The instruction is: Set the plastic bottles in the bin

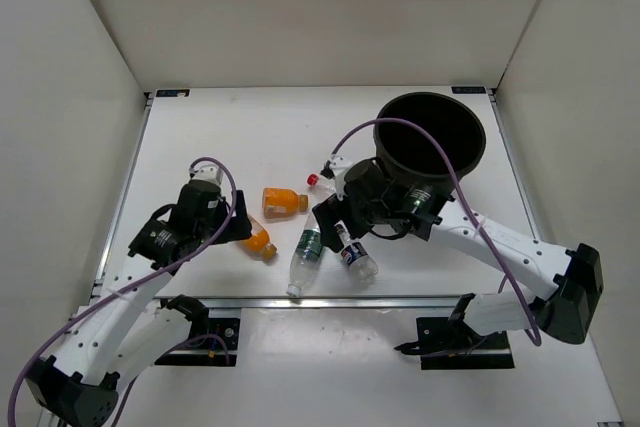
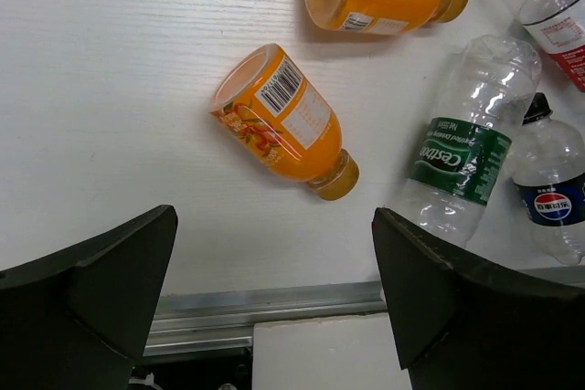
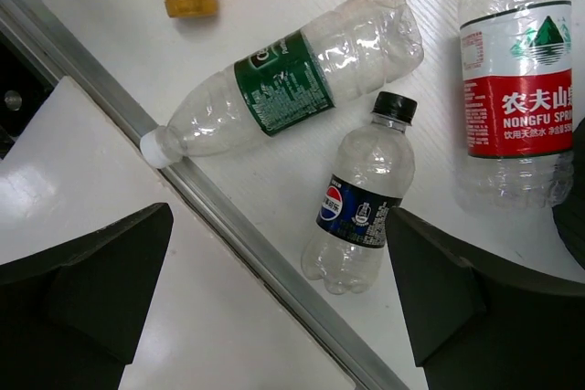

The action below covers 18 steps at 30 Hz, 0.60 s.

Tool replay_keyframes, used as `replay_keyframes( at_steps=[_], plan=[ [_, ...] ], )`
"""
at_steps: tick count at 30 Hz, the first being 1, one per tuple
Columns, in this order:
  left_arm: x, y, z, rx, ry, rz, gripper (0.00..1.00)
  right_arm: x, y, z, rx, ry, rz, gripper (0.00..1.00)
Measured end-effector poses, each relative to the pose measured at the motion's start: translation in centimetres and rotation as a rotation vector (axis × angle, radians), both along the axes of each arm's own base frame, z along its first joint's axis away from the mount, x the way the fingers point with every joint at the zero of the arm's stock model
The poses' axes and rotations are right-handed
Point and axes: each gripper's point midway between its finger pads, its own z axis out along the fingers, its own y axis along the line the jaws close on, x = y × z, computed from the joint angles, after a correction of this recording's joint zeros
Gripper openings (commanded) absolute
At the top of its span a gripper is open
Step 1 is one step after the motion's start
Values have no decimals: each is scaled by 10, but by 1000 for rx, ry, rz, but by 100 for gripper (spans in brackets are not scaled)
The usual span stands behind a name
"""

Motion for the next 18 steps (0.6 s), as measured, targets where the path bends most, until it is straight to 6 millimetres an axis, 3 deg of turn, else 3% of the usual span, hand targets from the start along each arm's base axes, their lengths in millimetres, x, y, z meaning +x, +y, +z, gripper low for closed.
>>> replay_keyframes(
  at_steps=[9,18],
  plan=[
    [3,-2,3,-11,-17,-12,99,-13,-2,-10,13,-29,53,99],
    [13,-20,9,-69,-43,-67,98,-27,-18,-60,-85,-26,91,99]
  ],
)
